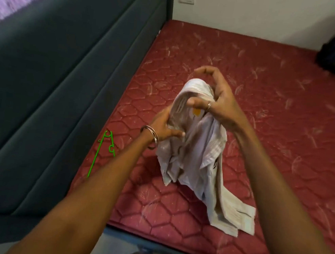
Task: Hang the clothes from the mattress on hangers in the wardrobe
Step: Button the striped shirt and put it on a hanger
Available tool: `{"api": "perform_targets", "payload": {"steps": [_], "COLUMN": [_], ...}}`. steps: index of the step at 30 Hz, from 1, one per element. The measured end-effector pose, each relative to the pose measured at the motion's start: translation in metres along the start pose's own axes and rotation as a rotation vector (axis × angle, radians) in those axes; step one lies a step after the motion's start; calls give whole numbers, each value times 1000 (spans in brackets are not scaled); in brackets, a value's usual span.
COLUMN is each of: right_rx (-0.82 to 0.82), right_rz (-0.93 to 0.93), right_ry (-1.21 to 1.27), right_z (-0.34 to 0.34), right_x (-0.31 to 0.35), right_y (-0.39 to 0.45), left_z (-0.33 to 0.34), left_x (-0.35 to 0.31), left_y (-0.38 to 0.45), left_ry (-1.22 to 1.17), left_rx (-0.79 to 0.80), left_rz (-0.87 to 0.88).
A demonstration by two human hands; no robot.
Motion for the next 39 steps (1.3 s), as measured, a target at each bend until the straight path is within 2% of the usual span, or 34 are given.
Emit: {"api": "perform_targets", "payload": {"steps": [4, 7, 12, 14, 16, 19, 21, 23, 24, 26, 27, 29, 31, 33, 35, 37, 39], "right_rx": [97, 72, -129, -258, -457, -729, -756, -617, -515, -340, -284, -156, 21, 254, 485, 550, 440], "right_rz": [-29, -77, -30, -71, -130, -222, -264, -256, -213, -78, -4, 111, 186, 341, 453, 434, 384], "right_ry": [-284, -631, -1288, -1360, -1360, -1254, -1190, -1190, -1229, -1296, -1258, -1044, -781, -502, -302, -166, -17], "right_z": [-21, -46, -72, -83, -101, -129, -138, -144, -145, -148, -152, -156, -158, -152, -145, -142, -145], "right_x": [12, 10, 0, 11, 31, 57, 61, 54, 45, 19, 7, -8, -8, 5, 20, 37, 46], "right_y": [-2, -5, -7, -4, 0, 0, -7, -18, -27, -43, -51, -63, -69, -77, -82, -79, -68], "left_z": [1, -27, -83, -96, -110, -128, -126, -112, -105, -98, -93, -87, -82, -81, -86, -96, -112], "left_x": [-16, -22, -78, -118, -157, -185, -180, -159, -145, -112, -96, -73, -69, -76, -90, -104, -114], "left_y": [-5, -8, -11, -7, -6, -1, -4, -14, -21, -37, -47, -60, -62, -63, -63, -64, -59], "left_ry": [-119, -103, 436, 741, 995, 1249, 1377, 1432, 1383, 1140, 990, 746, 610, 526, 370, 101, -104], "left_rx": [-168, -288, -612, -754, -918, -996, -912, -780, -726, -625, -595, -526, -321, -55, 131, 168, 53], "left_rz": [-115, -133, 25, 119, 236, 316, 368, 347, 262, -98, -266, -405, -349, -299, -268, -238, -203]}}
Point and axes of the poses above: each hand's wrist, its own y-axis towards the middle knuckle, its own z-axis out of the palm, x = y × z, the point moved 4 cm from there along y, towards the middle knuckle, and after that the axes turned 8 degrees about y, right-handed, at the moved point
